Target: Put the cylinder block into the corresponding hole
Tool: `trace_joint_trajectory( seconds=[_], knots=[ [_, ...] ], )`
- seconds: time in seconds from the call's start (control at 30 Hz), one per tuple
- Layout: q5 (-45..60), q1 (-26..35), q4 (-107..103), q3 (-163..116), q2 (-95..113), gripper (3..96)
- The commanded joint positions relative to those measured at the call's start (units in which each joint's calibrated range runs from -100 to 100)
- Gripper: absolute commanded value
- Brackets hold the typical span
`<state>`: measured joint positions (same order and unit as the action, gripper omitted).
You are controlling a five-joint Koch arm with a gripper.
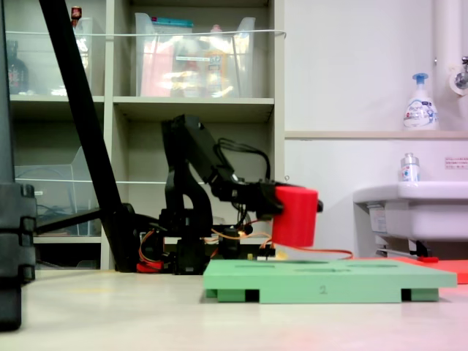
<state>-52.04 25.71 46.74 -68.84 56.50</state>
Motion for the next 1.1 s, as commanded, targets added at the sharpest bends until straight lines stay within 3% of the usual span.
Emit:
trace_joint_trajectory(
  seconds=[0.03, 0.87, 1.1],
  knots=[
    [0.83, 0.93, 9.44, 3.53, -3.98, 30.3],
    [1.51, 2.64, 13.87, 9.82, -22.84, 31.0],
    [1.51, 2.64, 14.06, 7.52, -26.89, 36.8]
  ],
)
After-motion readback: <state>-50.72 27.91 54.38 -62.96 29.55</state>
